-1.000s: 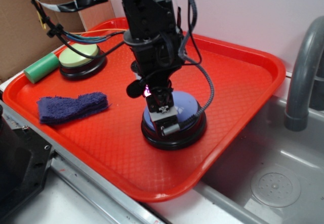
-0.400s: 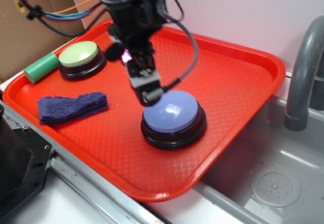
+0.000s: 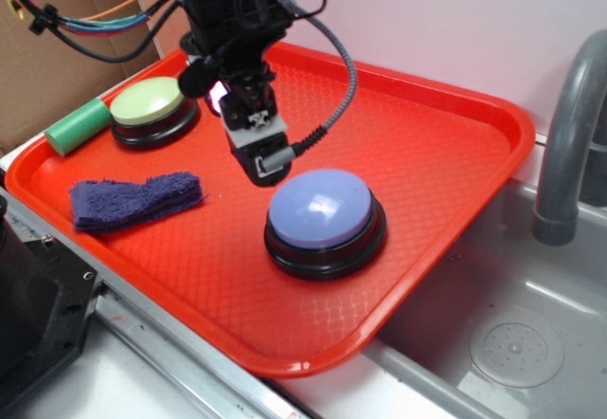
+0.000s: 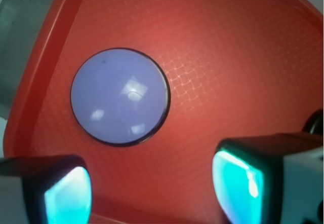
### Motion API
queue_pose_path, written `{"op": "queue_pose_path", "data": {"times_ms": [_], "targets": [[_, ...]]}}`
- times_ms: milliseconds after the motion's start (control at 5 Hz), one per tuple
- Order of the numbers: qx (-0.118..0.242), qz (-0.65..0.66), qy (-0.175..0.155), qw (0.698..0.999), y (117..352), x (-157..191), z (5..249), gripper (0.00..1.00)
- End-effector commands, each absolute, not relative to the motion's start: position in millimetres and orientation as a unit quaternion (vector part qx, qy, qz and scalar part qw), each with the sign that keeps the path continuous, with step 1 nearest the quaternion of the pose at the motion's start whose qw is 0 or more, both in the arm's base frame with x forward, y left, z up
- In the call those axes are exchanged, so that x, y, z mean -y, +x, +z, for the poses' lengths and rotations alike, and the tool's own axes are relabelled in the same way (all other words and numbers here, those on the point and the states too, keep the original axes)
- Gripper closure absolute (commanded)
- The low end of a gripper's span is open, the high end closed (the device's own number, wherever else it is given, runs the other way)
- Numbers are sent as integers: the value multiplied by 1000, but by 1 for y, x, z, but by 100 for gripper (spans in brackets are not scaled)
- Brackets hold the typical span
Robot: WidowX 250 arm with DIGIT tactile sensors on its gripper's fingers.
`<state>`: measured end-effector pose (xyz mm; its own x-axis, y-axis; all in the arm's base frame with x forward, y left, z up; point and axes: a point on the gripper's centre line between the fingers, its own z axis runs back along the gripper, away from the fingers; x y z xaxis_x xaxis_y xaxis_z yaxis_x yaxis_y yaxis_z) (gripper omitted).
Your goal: Push the purple button.
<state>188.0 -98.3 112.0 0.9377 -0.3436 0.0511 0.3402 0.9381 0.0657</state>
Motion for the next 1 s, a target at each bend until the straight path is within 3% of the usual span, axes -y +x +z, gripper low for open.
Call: {"op": "queue_pose_path", "data": {"times_ms": [0, 800], "targets": [[80, -167, 4, 983, 187, 99, 141, 0], [85, -175, 3, 981, 176, 99, 158, 0]]}}
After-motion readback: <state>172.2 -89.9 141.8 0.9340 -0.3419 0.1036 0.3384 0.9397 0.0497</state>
